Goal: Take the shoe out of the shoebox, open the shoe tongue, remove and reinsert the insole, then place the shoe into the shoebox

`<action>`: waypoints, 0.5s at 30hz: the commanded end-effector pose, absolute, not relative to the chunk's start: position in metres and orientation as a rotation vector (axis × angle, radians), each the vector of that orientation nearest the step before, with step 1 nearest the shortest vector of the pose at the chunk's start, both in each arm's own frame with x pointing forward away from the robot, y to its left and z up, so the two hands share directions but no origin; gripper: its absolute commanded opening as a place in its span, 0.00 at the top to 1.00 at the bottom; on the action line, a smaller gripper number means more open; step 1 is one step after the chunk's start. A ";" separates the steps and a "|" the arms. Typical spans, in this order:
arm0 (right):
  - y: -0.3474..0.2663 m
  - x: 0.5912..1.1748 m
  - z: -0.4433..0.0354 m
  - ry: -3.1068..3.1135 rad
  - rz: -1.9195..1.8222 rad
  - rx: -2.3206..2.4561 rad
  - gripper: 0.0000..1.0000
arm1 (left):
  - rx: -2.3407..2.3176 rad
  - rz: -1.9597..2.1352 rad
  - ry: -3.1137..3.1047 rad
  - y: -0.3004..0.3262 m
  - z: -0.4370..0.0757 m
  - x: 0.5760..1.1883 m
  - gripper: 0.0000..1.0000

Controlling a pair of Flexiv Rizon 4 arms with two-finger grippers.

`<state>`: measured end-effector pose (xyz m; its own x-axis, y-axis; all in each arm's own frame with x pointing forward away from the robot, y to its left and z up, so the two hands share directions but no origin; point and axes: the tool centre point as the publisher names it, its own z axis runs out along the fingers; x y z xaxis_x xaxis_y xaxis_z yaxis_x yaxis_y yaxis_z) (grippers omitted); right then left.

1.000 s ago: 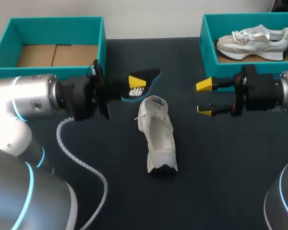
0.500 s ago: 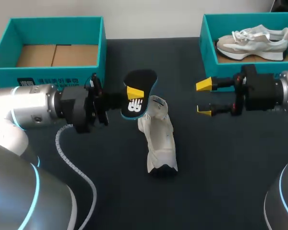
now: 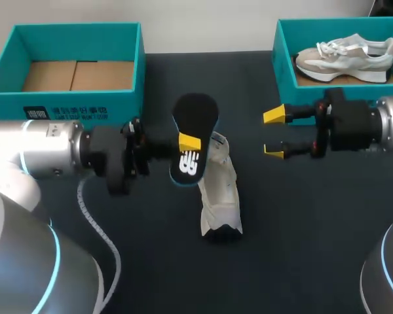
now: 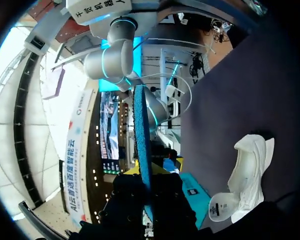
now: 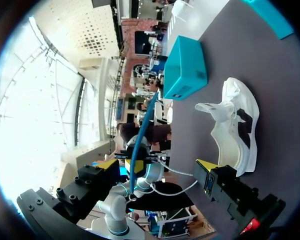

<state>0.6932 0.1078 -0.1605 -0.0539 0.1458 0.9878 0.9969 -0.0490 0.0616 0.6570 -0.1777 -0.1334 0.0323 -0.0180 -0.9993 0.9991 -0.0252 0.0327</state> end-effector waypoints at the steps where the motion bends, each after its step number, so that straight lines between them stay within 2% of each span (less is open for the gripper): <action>1: 0.125 0.695 -0.158 -1.335 -1.230 -1.332 0.00 | 1.312 -1.161 1.040 -0.185 -0.145 0.663 1.00; 10: 0.156 0.693 -0.152 -1.342 -1.236 -1.307 0.01 | 1.326 -1.100 1.019 -0.207 -0.163 0.663 1.00; 12: 0.159 0.694 -0.152 -1.344 -1.233 -1.300 0.09 | 1.324 -1.095 1.015 -0.212 -0.164 0.661 1.00; 13: 0.161 0.695 -0.153 -1.343 -1.232 -1.299 0.21 | 1.321 -1.090 1.002 -0.215 -0.164 0.660 1.00; 15: 0.163 0.697 -0.154 -1.341 -1.230 -1.294 0.30 | 1.335 -1.064 0.993 -0.220 -0.166 0.659 1.00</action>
<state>0.6900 0.1538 -0.1497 -0.0731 0.1302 0.9888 0.9962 -0.0374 0.0786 0.6600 -0.2058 -0.1618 0.2401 -0.0185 -0.9706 0.9692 -0.0512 0.2408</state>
